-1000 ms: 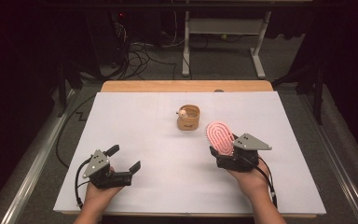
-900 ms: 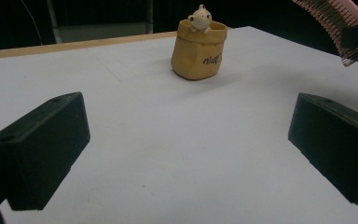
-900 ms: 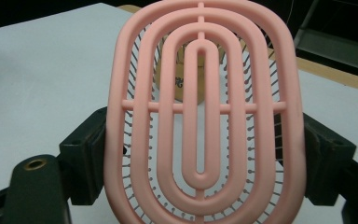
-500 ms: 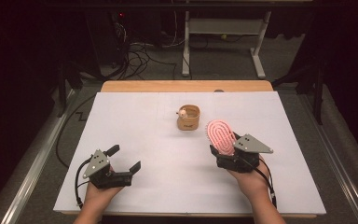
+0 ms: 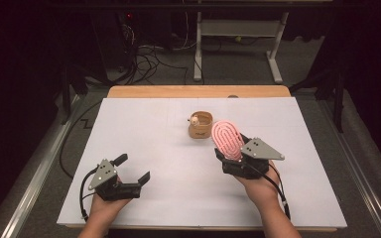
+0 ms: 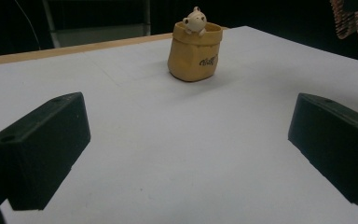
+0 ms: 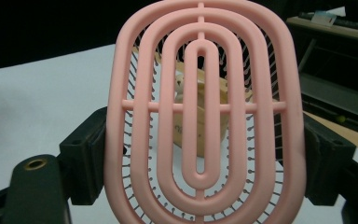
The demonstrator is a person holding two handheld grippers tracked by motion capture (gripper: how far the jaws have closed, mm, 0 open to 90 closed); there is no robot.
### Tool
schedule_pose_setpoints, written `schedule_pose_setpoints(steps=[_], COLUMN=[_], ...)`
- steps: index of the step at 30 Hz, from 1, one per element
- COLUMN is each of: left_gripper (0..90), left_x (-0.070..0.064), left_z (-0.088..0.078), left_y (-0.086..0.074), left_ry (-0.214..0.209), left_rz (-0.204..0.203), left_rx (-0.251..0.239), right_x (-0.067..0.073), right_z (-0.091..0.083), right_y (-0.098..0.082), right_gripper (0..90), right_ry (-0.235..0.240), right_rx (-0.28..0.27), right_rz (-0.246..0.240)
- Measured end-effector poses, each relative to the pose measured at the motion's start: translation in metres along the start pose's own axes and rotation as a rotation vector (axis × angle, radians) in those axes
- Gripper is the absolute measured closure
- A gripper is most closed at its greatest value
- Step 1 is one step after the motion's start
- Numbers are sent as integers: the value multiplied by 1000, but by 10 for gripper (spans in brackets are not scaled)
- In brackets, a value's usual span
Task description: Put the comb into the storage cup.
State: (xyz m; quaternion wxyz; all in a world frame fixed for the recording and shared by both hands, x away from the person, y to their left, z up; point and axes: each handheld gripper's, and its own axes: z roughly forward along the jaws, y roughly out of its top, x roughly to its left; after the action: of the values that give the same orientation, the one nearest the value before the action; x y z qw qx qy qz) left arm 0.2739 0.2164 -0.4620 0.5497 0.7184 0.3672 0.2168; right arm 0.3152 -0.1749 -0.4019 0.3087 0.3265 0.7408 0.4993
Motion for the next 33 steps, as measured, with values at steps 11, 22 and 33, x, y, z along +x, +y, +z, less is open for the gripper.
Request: schedule_pose_setpoints(steps=[11,22,33], left_gripper=[0,1,0], left_x=[-2,-13,-37], left_z=[2,21,51], left_y=[4,28,62], left_ry=[10,-25,-95], left_rz=[7,36,52], left_rx=[17,41,13], right_x=[17,22,23], right_z=[7,8,7], right_y=[17,11,3], right_gripper=[204,204,204], right_ry=[14,17,-1], right_rx=[-75,-77,-66], right_rz=[-18,-38,-53])
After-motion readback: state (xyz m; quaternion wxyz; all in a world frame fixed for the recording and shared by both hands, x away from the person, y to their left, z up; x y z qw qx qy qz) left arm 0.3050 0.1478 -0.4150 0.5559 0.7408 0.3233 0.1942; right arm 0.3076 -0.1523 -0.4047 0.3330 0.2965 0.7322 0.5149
